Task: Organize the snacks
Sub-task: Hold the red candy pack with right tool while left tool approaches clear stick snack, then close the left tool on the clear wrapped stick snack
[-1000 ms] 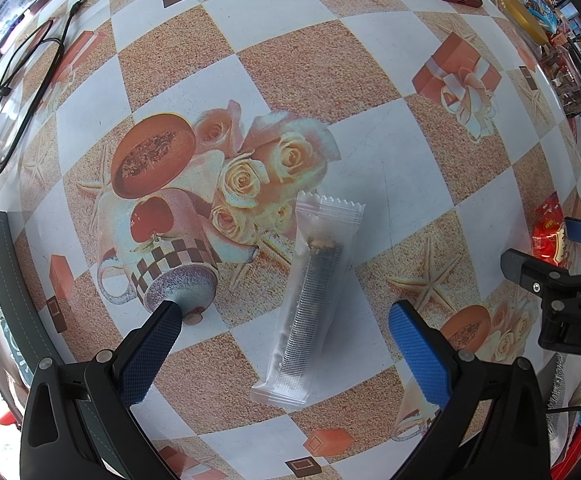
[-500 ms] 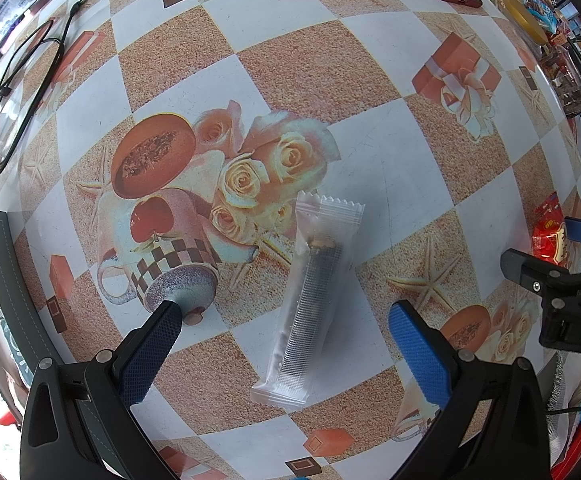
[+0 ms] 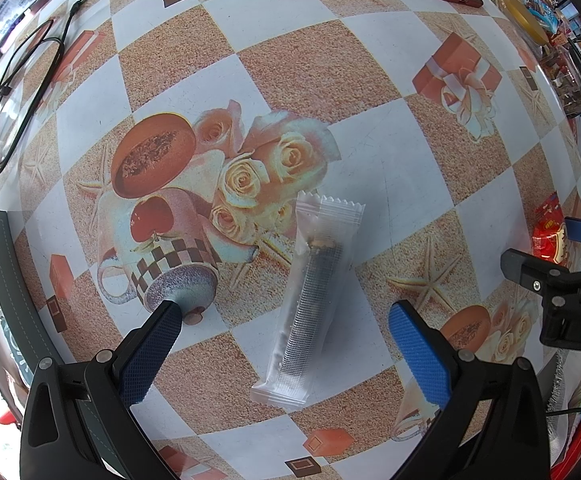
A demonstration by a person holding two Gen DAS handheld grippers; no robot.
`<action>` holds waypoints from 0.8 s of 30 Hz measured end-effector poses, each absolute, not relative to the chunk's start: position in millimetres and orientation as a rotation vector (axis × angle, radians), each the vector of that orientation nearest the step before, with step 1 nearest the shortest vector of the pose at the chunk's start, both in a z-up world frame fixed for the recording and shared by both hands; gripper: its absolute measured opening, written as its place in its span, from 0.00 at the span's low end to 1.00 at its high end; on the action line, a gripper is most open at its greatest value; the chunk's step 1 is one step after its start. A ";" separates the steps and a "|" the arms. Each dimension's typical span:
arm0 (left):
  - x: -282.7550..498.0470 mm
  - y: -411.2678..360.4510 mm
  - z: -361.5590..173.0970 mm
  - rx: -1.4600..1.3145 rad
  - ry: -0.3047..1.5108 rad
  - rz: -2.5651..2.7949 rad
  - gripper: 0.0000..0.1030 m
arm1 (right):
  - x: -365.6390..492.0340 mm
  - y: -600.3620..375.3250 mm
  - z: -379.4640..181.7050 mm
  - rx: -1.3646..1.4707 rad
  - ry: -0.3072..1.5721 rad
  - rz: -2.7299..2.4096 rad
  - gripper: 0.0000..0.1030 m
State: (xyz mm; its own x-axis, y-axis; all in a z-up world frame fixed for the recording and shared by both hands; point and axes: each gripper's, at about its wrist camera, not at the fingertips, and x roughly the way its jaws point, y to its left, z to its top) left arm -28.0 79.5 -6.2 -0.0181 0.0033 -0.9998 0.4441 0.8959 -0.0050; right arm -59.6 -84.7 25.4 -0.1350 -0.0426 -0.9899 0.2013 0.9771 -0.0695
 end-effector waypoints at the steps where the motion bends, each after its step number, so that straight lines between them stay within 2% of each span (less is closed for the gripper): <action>1: -28.5 79.9 -6.0 0.361 1.559 -0.362 1.00 | -59.1 -84.9 24.9 0.120 1.694 -0.211 1.00; 12: -27.2 75.3 -9.3 0.384 1.598 -0.354 1.00 | -62.1 -80.7 20.6 0.091 1.742 -0.192 1.00; 15: -30.2 67.6 -6.1 0.399 1.588 -0.381 0.93 | -69.4 -79.4 22.5 0.097 1.733 -0.199 0.95; 18: -31.0 60.8 -2.2 0.409 1.577 -0.400 0.83 | -72.6 -76.6 29.1 0.087 1.714 -0.192 0.77; 19: -30.7 59.1 -0.3 0.410 1.571 -0.405 0.76 | -72.6 -76.0 31.5 0.082 1.707 -0.191 0.66; 20: -30.2 57.1 2.2 0.412 1.562 -0.410 0.67 | -72.4 -74.6 34.4 0.079 1.700 -0.192 0.47; 21: -30.5 56.4 5.0 0.414 1.554 -0.414 0.62 | -72.0 -74.8 36.8 0.079 1.693 -0.194 0.40; 22: -29.3 54.8 7.6 0.418 1.543 -0.420 0.50 | -71.7 -75.9 37.6 0.092 1.693 -0.193 0.25; 23: -29.4 54.8 9.3 0.420 1.536 -0.426 0.35 | -71.9 -77.4 37.4 0.116 1.694 -0.189 0.25; 24: -27.9 54.9 10.3 0.422 1.534 -0.430 0.27 | -72.3 -78.5 37.3 0.132 1.693 -0.188 0.25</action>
